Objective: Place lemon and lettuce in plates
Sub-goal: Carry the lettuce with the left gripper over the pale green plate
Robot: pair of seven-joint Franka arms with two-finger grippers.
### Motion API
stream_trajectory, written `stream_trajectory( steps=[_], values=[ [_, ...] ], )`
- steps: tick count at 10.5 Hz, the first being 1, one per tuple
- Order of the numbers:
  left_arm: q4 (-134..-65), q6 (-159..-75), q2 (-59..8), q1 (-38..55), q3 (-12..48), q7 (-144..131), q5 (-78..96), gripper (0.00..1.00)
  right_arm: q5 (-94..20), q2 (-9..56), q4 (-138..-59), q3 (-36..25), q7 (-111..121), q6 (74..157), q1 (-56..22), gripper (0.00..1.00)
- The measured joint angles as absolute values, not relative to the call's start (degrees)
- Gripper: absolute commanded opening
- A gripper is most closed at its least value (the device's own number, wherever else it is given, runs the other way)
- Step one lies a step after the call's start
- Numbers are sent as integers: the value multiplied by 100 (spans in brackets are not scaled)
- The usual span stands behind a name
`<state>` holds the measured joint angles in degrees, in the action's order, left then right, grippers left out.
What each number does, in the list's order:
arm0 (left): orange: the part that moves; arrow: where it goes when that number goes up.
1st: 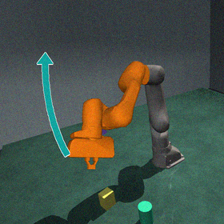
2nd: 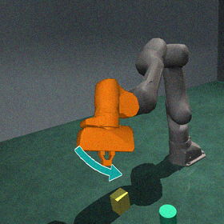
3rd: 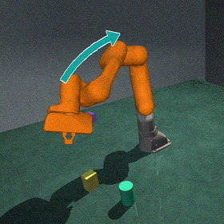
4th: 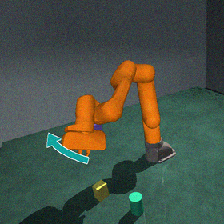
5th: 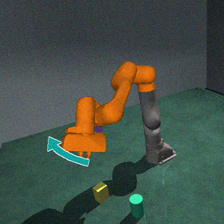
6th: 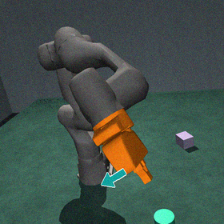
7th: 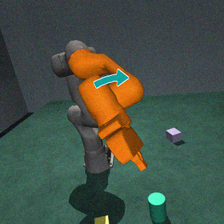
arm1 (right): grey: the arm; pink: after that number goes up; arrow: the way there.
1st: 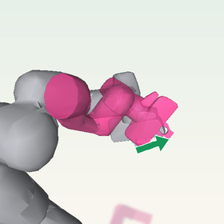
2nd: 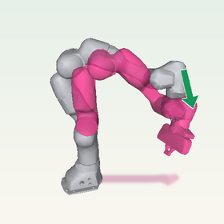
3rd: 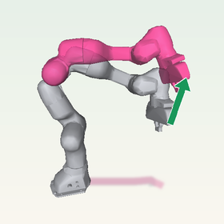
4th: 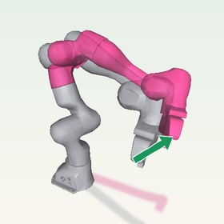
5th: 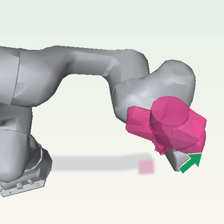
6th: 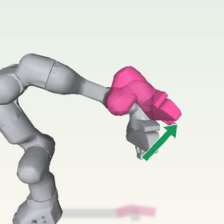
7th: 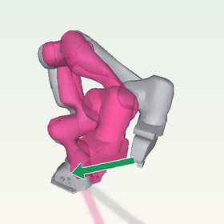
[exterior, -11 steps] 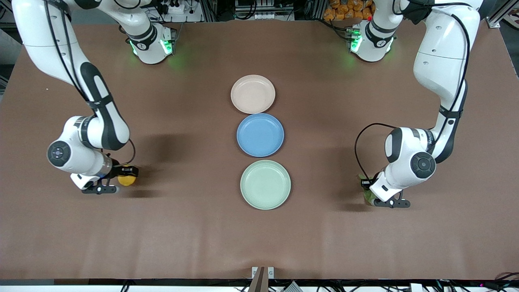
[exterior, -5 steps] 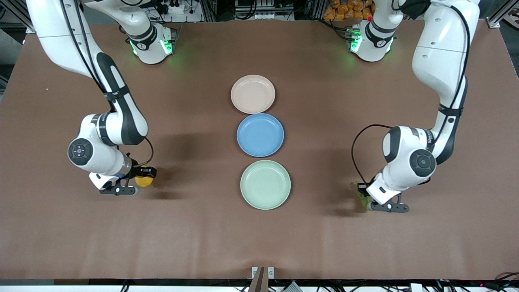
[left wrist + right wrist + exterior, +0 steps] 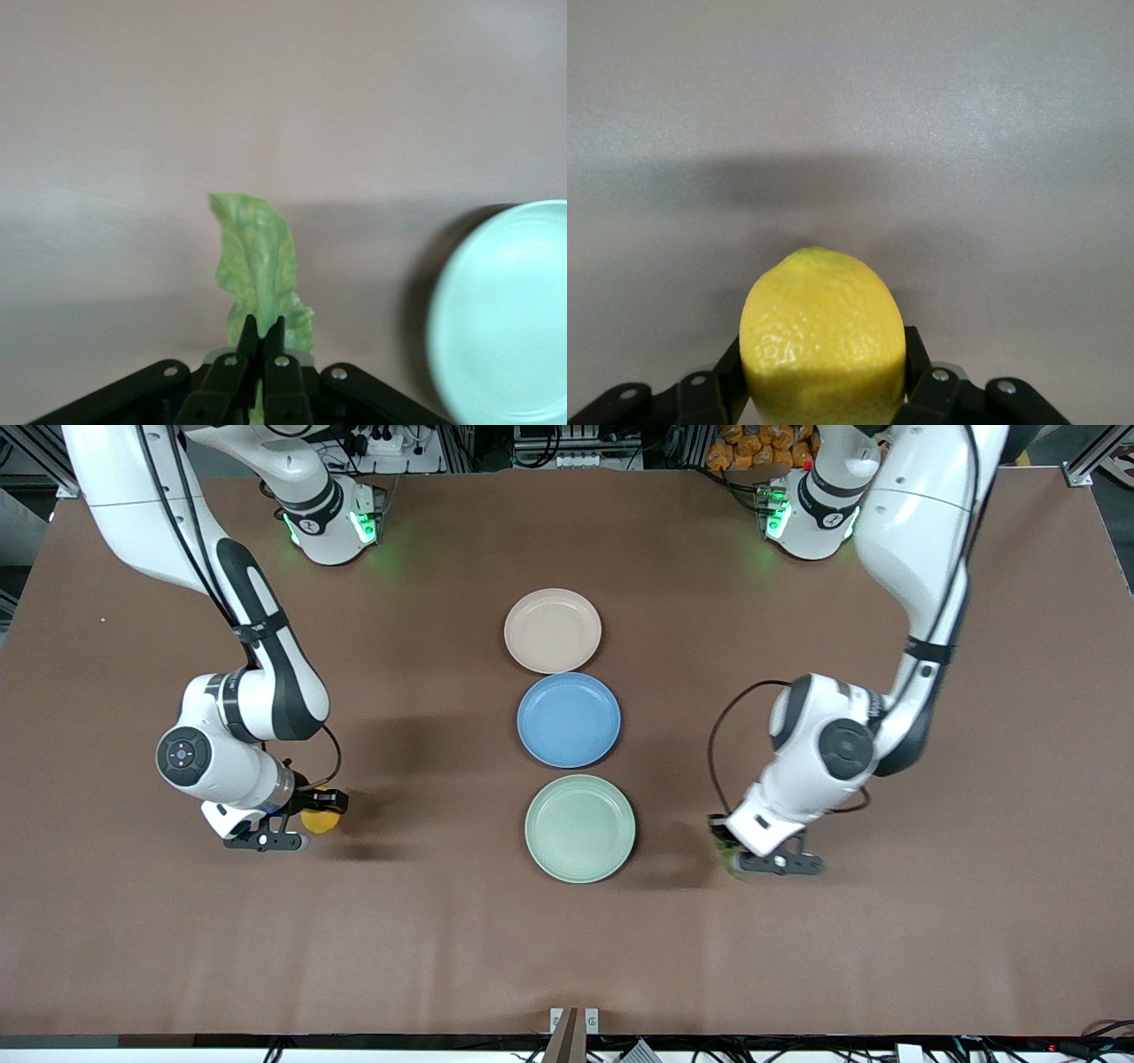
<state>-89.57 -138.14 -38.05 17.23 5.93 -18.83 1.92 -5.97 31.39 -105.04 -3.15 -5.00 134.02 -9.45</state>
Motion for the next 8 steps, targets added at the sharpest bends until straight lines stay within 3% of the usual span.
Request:
stream_trajectory(
  steps=[2,8],
  values=[
    [-8802,-13873,-3808,2218,598,-2831,193,0,-597,3143,-10504,-324,-503,13400,-937,3],
    [-8768,-15150,-4296,2983,588,-4350,193,0,-611,3143,-10506,-287,-625,13206,-998,0]
  ],
)
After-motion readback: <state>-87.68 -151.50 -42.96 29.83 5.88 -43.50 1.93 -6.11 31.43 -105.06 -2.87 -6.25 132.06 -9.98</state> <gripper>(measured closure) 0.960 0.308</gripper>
